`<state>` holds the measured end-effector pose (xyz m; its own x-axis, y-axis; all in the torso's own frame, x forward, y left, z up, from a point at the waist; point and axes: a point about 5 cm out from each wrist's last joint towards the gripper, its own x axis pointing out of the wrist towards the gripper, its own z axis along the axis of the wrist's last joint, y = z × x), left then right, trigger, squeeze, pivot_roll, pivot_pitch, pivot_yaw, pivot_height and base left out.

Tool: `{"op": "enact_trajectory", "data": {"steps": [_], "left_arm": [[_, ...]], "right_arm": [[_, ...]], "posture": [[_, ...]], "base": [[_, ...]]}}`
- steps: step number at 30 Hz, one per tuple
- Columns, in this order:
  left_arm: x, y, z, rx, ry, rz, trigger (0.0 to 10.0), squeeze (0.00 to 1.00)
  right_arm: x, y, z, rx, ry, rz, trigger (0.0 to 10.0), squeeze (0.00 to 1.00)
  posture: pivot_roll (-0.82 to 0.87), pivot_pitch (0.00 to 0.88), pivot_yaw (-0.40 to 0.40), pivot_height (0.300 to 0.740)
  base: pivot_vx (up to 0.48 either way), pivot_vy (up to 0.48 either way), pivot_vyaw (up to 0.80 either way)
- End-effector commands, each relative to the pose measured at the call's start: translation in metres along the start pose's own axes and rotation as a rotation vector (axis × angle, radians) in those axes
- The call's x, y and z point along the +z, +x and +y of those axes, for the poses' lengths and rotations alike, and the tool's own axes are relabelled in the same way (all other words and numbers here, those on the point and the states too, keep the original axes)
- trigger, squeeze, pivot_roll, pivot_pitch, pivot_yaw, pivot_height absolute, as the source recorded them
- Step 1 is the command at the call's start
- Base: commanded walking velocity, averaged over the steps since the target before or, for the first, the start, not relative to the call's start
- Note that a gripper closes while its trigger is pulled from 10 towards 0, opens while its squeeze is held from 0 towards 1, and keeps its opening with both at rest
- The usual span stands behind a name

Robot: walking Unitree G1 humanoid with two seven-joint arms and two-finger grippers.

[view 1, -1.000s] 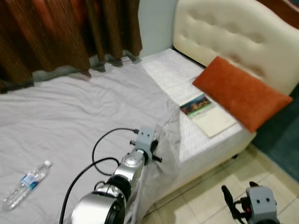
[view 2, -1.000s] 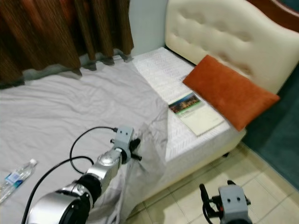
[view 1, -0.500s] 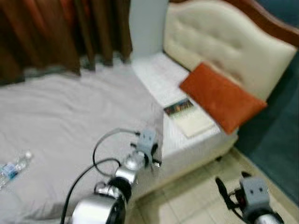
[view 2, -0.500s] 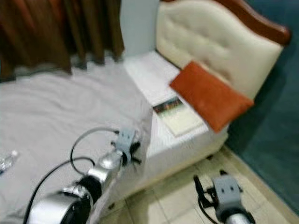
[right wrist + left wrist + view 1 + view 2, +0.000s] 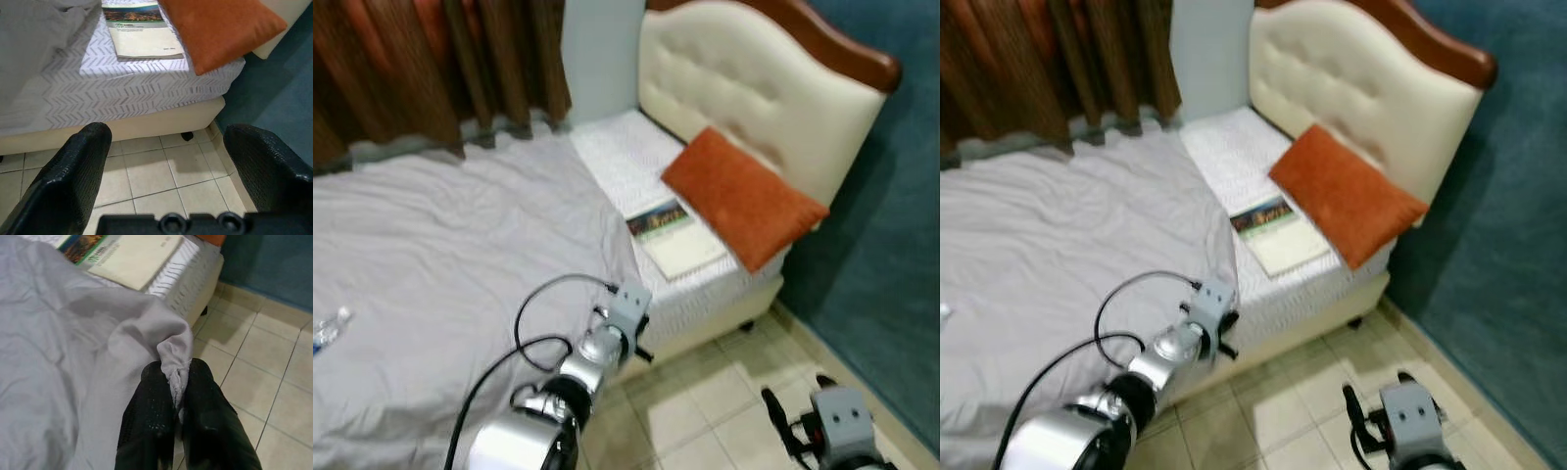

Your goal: Clean up the room

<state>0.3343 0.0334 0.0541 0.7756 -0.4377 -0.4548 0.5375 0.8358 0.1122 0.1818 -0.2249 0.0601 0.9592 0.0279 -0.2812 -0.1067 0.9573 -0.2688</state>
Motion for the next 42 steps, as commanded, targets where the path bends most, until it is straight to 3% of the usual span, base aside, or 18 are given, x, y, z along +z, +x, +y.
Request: {"op": "enact_trajectory", "data": {"steps": [1,2,6,11,12,17,24,26,27,28,29,30,31,34,35,38,42], "left_arm": [[0.021,0.001,-0.126,-0.347,-0.032,-0.055,10.0,0.00],[0.021,0.001,-0.126,-0.347,-0.032,-0.055,10.0,0.00],[0.026,-0.009,-0.168,-0.536,-0.058,-0.077,10.0,0.00],[0.035,-0.015,-0.187,-0.622,-0.104,-0.110,10.0,0.00],[0.038,-0.016,-0.190,-0.638,-0.114,-0.121,10.0,1.00],[0.046,-0.017,-0.192,-0.666,-0.117,-0.146,10.0,1.00],[0.065,-0.012,-0.179,-0.625,-0.160,-0.201,10.0,1.00],[0.068,-0.008,-0.161,-0.597,-0.146,-0.241,10.0,1.00],[0.064,-0.003,-0.127,-0.530,-0.143,-0.282,10.0,1.00],[0.064,-0.003,-0.127,-0.530,-0.143,-0.282,10.0,1.00],[0.062,-0.002,-0.116,-0.509,-0.143,-0.291,10.0,1.00],[0.054,0.000,-0.096,-0.452,-0.149,-0.296,10.0,1.00],[0.038,-0.001,-0.057,-0.342,-0.157,-0.300,10.0,1.00],[0.032,-0.002,-0.046,-0.302,-0.150,-0.298,10.0,1.00],[0.016,-0.009,-0.012,-0.174,-0.113,-0.297,10.0,1.00],[-0.002,-0.022,0.029,-0.004,-0.115,-0.304,10.0,1.00],[-0.002,-0.022,0.029,-0.004,-0.115,-0.304,10.0,1.00]], "right_arm": [[0.003,-0.001,0.000,0.000,-0.014,-0.012,10.0,0.00],[0.003,-0.001,0.000,0.000,-0.014,-0.012,10.0,0.00],[0.002,0.000,0.002,0.004,-0.016,-0.010,10.0,0.00],[0.002,0.000,0.004,0.010,-0.017,-0.010,10.0,0.00],[0.002,0.000,0.004,0.011,-0.017,-0.009,10.0,0.00],[0.001,0.000,0.004,0.016,-0.019,-0.006,10.0,0.00],[0.001,0.004,0.005,0.026,-0.023,-0.010,10.0,0.00],[0.006,0.010,0.006,0.022,-0.015,-0.032,10.0,0.00],[0.014,0.020,0.005,0.001,0.022,-0.065,10.0,0.00],[0.014,0.020,0.005,0.001,0.022,-0.065,10.0,0.00],[0.016,0.023,0.005,-0.004,0.035,-0.073,10.0,0.00],[0.021,0.028,0.006,-0.011,0.056,-0.090,10.0,0.00],[0.028,0.037,0.009,-0.015,0.095,-0.114,10.0,0.00],[0.029,0.040,0.010,-0.015,0.107,-0.118,10.0,0.00],[0.032,0.050,0.014,-0.009,0.121,-0.131,10.0,0.00],[0.033,0.062,0.018,-0.004,0.152,-0.134,10.0,0.00],[0.033,0.062,0.018,-0.004,0.152,-0.134,10.0,0.00]], "posture": [[-0.42,0.104,0.042,0.740],[-0.42,0.104,0.042,0.740],[-0.42,0.105,0.043,0.740],[-0.42,0.105,0.043,0.740],[-0.42,0.105,0.043,0.740],[-0.42,0.106,0.040,0.740],[-0.40,0.090,0.037,0.740],[-0.38,0.078,0.039,0.740],[-0.34,0.059,0.039,0.740],[-0.34,0.059,0.039,0.740],[-0.34,0.059,0.039,0.740],[-0.30,0.035,0.038,0.740],[-0.26,0.011,0.032,0.740],[-0.24,0.005,0.029,0.740],[-0.19,0.000,0.013,0.740],[-0.08,0.000,-0.021,0.740],[-0.08,0.000,-0.021,0.740]], "base": [[0.000,0.000,0.00],[0.000,0.000,0.00],[0.000,0.000,0.00],[0.000,0.000,0.00],[0.000,0.000,0.00],[0.000,0.000,0.00],[0.000,0.000,0.00],[0.000,0.000,0.00],[0.000,0.000,0.00],[0.000,0.000,0.00],[0.000,0.000,0.00],[0.000,0.000,0.00],[0.000,0.000,0.00],[0.000,0.000,0.00],[0.000,0.000,0.00],[0.000,0.000,0.00],[0.000,0.000,0.00]]}}
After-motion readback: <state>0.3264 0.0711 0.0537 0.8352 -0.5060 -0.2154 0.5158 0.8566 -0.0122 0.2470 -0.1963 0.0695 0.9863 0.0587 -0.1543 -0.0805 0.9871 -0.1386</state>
